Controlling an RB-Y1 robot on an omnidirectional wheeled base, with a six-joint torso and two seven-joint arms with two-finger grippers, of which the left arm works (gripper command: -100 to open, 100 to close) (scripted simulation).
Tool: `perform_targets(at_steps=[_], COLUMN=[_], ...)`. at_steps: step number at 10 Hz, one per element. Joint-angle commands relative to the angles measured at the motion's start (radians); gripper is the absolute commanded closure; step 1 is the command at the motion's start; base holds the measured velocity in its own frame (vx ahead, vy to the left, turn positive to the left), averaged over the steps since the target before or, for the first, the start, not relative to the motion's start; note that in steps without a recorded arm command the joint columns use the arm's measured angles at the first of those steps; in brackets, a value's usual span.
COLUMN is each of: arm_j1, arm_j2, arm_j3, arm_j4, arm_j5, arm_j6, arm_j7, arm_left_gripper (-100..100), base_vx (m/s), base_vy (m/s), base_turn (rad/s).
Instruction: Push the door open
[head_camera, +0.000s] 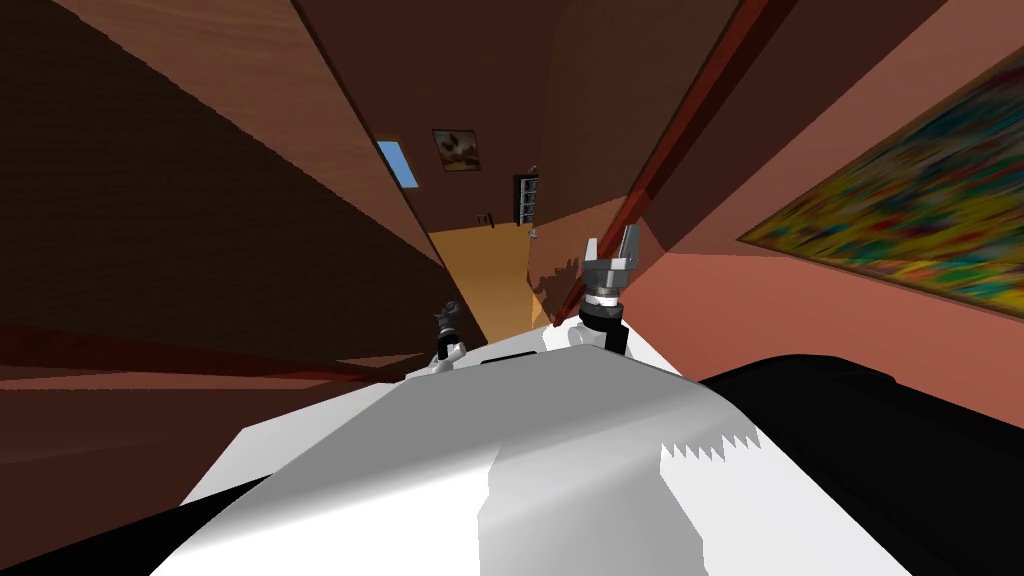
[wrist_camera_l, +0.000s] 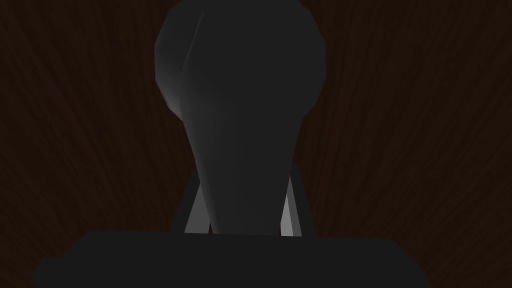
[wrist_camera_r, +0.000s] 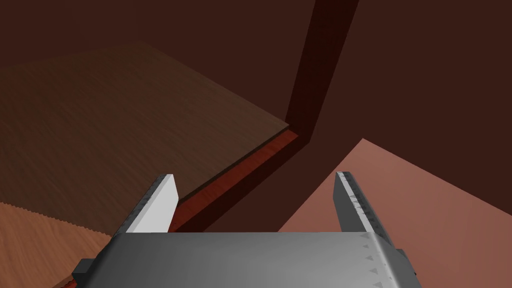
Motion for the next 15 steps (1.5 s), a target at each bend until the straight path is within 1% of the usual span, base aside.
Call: perform_targets(at_steps=[1, 2, 3, 4, 5, 6, 8, 10, 11, 14, 15], arm_j1=[-0.032, -0.032, -0.028, -0.028, -0.028, -0.024, -0.02, -0.02, -0.015, -0.008, -0.008], arm_j2=[0.026, 0.026, 0.037, 0.037, 0.037, 0.048, 0.055, 0.055, 0.062, 0.068, 0.068], arm_j3=[0.013, 0.013, 0.025, 0.025, 0.025, 0.04, 0.052, 0.052, 0.069, 0.091, 0.091], arm_j4=[0.045, 0.045, 0.045, 0.061, 0.045, 0.045, 0.044, 0.044, 0.044, 0.043, 0.043], arm_j5=[0.007, 0.007, 0.013, 0.013, 0.013, 0.021, 0.027, 0.027, 0.036, 0.048, 0.048], arm_j6=[-0.039, -0.039, -0.046, -0.046, -0.046, -0.053, -0.059, -0.059, -0.068, -0.079, -0.079], arm_j7=[0.002, 0.002, -0.001, -0.001, -0.001, -0.004, -0.007, -0.007, -0.011, -0.016, -0.016], arm_left_gripper=[100, 100, 100, 100, 100, 100, 100, 100, 100, 100, 100], base_vx=[0.121, 0.05, 0.115, 0.126, 0.06, 0.136, 0.189, 0.09, 0.145, 0.182, 0.135], base_vy=[-0.028, 0.004, 0.012, 0.0, -0.012, -0.02, -0.036, 0.023, 0.007, -0.01, -0.024], base_turn=[0.015, 0.006, -0.009, -0.012, 0.005, 0.035, 0.022, -0.001, 0.006, 0.034, 0.029])
